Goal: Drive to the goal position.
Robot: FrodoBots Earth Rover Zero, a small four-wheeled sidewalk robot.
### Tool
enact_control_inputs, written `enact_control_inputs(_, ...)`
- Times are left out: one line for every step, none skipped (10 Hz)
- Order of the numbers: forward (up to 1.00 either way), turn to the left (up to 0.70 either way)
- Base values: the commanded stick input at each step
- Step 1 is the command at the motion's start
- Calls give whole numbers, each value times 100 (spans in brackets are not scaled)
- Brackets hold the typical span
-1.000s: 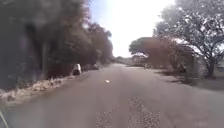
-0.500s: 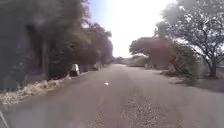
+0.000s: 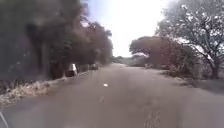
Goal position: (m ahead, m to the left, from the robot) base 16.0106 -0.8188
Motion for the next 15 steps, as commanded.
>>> enact_control_inputs(50,0)
enact_control_inputs(50,0)
enact_control_inputs(50,0)
enact_control_inputs(50,0)
enact_control_inputs(50,0)
enact_control_inputs(50,0)
enact_control_inputs(50,0)
enact_control_inputs(50,0)
enact_control_inputs(50,0)
enact_control_inputs(50,0)
enact_control_inputs(50,0)
enact_control_inputs(50,0)
enact_control_inputs(50,0)
enact_control_inputs(50,0)
enact_control_inputs(50,0)
